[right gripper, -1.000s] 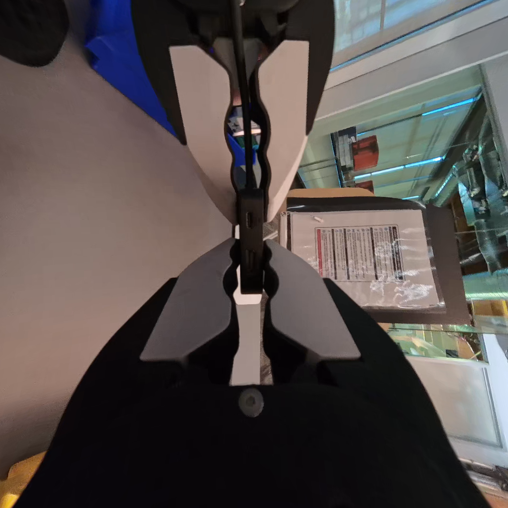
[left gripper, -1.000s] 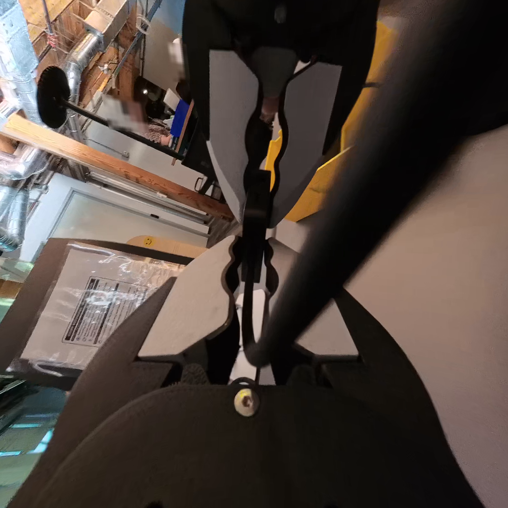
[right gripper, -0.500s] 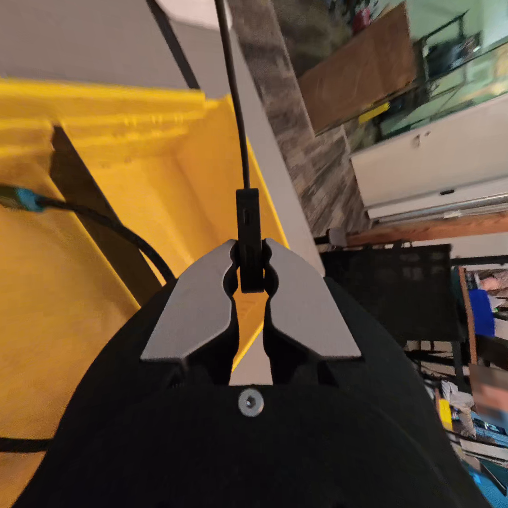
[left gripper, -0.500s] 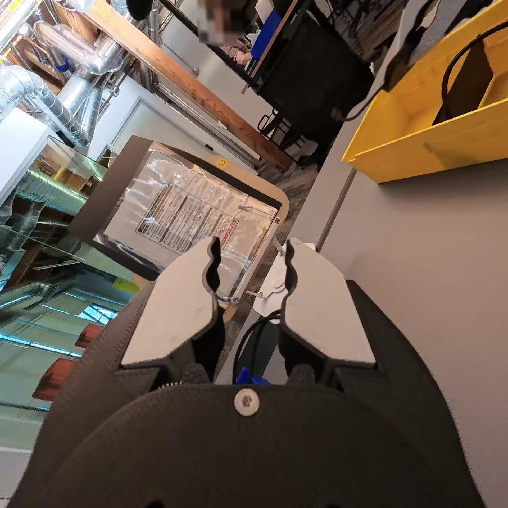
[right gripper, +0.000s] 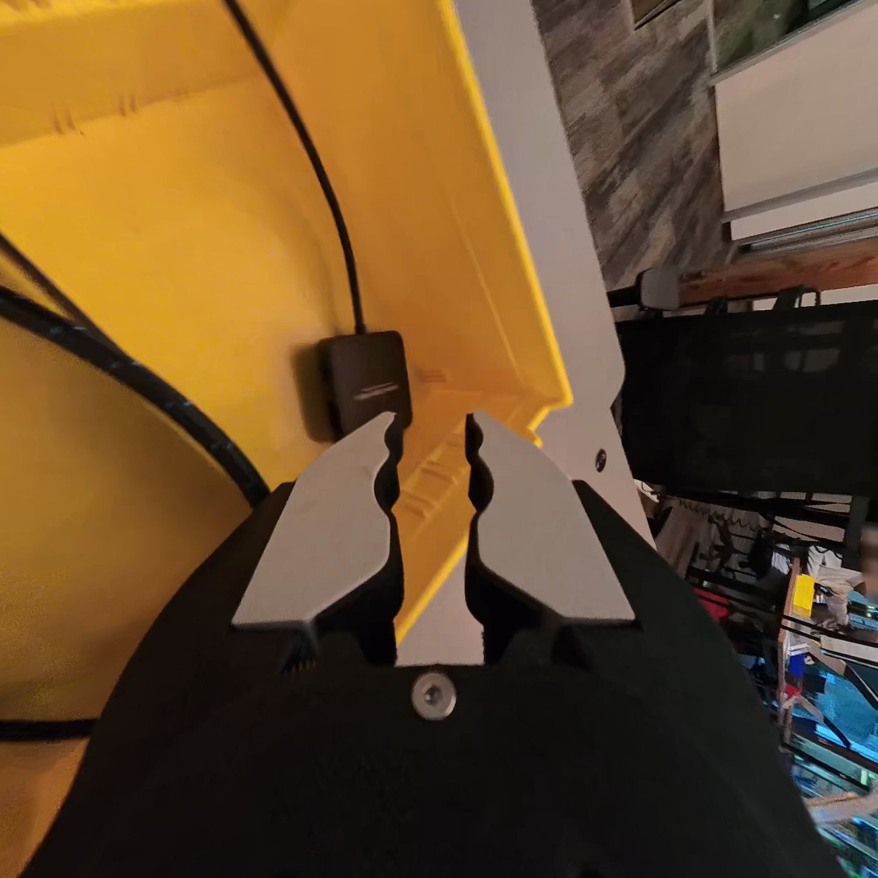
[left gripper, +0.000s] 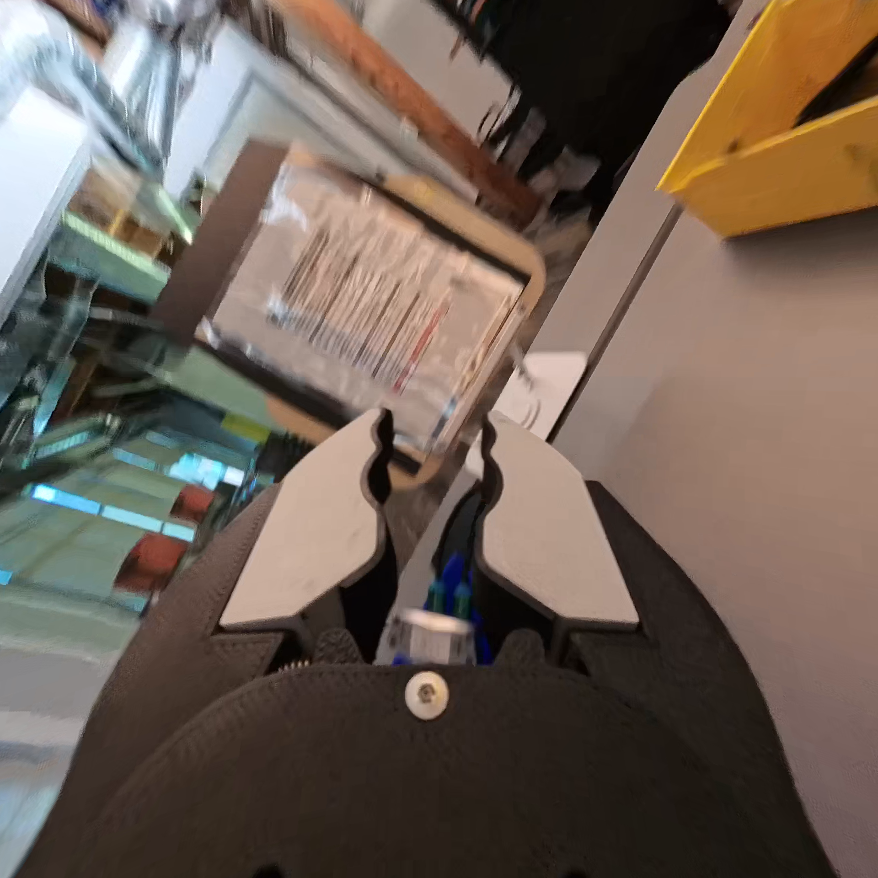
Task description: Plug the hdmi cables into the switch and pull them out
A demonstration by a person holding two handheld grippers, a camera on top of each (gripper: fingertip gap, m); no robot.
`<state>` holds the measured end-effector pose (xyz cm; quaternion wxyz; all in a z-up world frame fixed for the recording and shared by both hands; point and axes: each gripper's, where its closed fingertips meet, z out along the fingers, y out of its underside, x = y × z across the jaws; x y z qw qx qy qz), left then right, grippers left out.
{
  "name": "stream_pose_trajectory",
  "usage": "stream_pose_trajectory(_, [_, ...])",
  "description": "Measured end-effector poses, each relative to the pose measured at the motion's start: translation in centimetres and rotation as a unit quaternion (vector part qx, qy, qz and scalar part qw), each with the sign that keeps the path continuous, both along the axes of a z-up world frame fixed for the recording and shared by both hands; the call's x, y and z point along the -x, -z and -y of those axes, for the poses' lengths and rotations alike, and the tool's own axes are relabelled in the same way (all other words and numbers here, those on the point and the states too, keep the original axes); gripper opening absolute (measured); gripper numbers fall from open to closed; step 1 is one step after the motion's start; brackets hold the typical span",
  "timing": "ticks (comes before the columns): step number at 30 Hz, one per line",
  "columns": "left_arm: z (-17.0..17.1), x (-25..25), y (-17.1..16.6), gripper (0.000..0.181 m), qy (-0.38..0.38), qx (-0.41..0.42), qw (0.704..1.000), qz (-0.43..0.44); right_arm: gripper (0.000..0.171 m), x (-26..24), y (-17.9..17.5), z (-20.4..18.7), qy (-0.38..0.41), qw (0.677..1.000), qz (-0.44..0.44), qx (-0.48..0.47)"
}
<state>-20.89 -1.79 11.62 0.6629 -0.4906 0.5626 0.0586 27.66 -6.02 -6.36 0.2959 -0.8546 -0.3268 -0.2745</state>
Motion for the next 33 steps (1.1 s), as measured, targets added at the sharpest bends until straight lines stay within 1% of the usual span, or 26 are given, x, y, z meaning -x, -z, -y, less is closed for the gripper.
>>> stream_pose_trajectory(1, [-1.1, 2.0, 0.2, 0.031, -0.042, 0.021, 0.999, -0.010, 0.026, 0.3, -1.3, 0.4, -0.002, 1.000, -0.007, -0.021])
stream_pose_trajectory(3, [-2.6, 6.2, 1.4, 0.038, -0.108, 0.093, 0.990, -0.017, 0.026, 1.4, -4.9, 1.2, -0.013, 0.997, -0.017, -0.079])
stream_pose_trajectory(5, [-3.1, 9.4, 2.7, 0.046, -0.122, 0.166, 0.979, -0.004, 0.027, 2.8, -9.2, 2.1, -0.027, 0.988, -0.018, -0.150])
stream_pose_trajectory(8, [-4.9, 14.3, 4.1, 0.048, -0.167, 0.203, 0.965, 0.011, 0.027, 6.0, -14.3, 3.4, -0.070, 0.968, -0.020, -0.240])
stream_pose_trajectory(9, [-5.5, 15.7, 4.9, 0.049, -0.183, 0.211, 0.960, 0.007, 0.027, 7.2, -15.3, 3.8, -0.090, 0.962, -0.018, -0.258])
stream_pose_trajectory(11, [-6.9, 17.5, 6.2, 0.048, -0.200, 0.201, 0.959, -0.007, 0.027, 9.1, -16.6, 4.1, -0.117, 0.954, -0.011, -0.277])
stream_pose_trajectory(13, [-8.2, 18.0, 8.1, 0.046, -0.202, 0.227, 0.952, -0.012, 0.027, 10.3, -16.9, 4.2, -0.130, 0.952, -0.006, -0.277])
stream_pose_trajectory(15, [-9.2, 16.7, 9.1, 0.046, -0.167, 0.265, 0.949, 0.027, 0.028, 10.9, -16.7, 3.8, -0.136, 0.953, 0.006, -0.270])
stream_pose_trajectory(16, [-9.9, 16.2, 8.8, 0.043, -0.155, 0.269, 0.949, 0.059, 0.028, 11.2, -16.4, 3.6, -0.138, 0.955, 0.011, -0.264])
stream_pose_trajectory(18, [-11.8, 16.3, 7.7, 0.043, -0.171, 0.249, 0.947, 0.113, 0.028, 11.3, -15.7, 3.1, -0.137, 0.959, 0.023, -0.248])
stream_pose_trajectory(20, [-13.2, 17.1, 6.9, 0.039, -0.204, 0.217, 0.945, 0.137, 0.029, 11.1, -14.9, 2.5, -0.134, 0.963, 0.034, -0.231])
stream_pose_trajectory(21, [-13.7, 17.2, 7.1, 0.036, -0.210, 0.213, 0.945, 0.133, 0.029, 11.1, -14.5, 2.4, -0.134, 0.965, 0.037, -0.223])
stream_pose_trajectory(22, [-14.3, 17.0, 7.7, 0.031, -0.204, 0.226, 0.946, 0.115, 0.030, 11.1, -14.1, 2.2, -0.135, 0.966, 0.039, -0.216])
stream_pose_trajectory(23, [-15.0, 16.6, 8.9, 0.031, -0.194, 0.257, 0.943, 0.083, 0.030, 11.1, -13.8, 1.9, -0.138, 0.967, 0.038, -0.210])
stream_pose_trajectory(24, [-15.9, 16.6, 10.6, 0.032, -0.191, 0.298, 0.934, 0.044, 0.030, 11.1, -13.6, 1.7, -0.140, 0.968, 0.034, -0.207])
stream_pose_trajectory(25, [-16.9, 17.0, 12.4, 0.035, -0.199, 0.341, 0.919, 0.001, 0.030, 11.2, -13.5, 1.4, -0.142, 0.968, 0.031, -0.206])
stream_pose_trajectory(27, [-17.8, 18.5, 16.0, 0.043, -0.222, 0.424, 0.874, -0.086, 0.030, 11.4, -13.1, 1.0, -0.145, 0.969, 0.028, -0.201])
stream_pose_trajectory(28, [-17.9, 19.2, 17.5, 0.048, -0.233, 0.447, 0.855, -0.123, 0.030, 11.5, -12.9, 0.8, -0.147, 0.969, 0.031, -0.196])
stream_pose_trajectory(29, [-18.3, 19.7, 18.5, 0.052, -0.238, 0.450, 0.848, -0.150, 0.030, 11.6, -12.7, 0.7, -0.148, 0.970, 0.036, -0.191])
stream_pose_trajectory(33, [-19.7, 18.7, 20.5, 0.056, -0.203, 0.418, 0.865, -0.191, 0.030, 11.3, -12.2, 0.5, -0.146, 0.972, 0.039, -0.182])
